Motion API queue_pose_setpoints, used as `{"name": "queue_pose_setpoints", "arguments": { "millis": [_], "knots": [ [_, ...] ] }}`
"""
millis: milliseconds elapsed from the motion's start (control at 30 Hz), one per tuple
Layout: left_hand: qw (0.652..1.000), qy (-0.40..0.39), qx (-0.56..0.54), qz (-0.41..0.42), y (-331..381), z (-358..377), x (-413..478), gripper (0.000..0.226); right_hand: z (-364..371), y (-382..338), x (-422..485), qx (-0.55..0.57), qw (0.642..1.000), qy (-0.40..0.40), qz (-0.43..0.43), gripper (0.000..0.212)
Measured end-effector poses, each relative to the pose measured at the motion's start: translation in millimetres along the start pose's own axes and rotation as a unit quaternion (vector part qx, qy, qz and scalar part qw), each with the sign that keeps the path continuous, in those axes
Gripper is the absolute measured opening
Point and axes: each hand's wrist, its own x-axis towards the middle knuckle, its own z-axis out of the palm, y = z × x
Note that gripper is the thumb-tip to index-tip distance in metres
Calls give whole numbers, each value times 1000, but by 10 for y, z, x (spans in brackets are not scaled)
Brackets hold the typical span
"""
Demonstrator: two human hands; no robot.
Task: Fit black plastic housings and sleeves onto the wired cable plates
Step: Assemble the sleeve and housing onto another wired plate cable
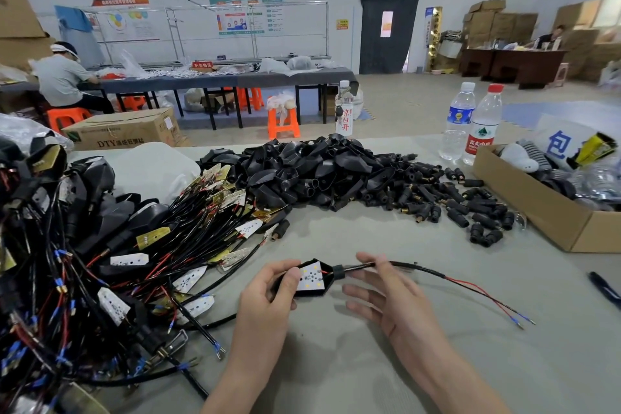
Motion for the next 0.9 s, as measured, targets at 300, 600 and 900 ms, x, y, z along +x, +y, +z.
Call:
{"name": "queue_pose_setpoints", "arguments": {
  "millis": [300,600,900],
  "knots": [
    [983,180,0,-43,-98,-417,223,18,-251,-196,71,48,995,80,-46,27],
    [915,114,322,216,-79,-195,47,37,-49,11,-17,-131,990,-19,-49,23],
    [929,-132,261,226,-210,79,-65,20,22,133,-90,-246,960,-110,-71,24]
  ]
}}
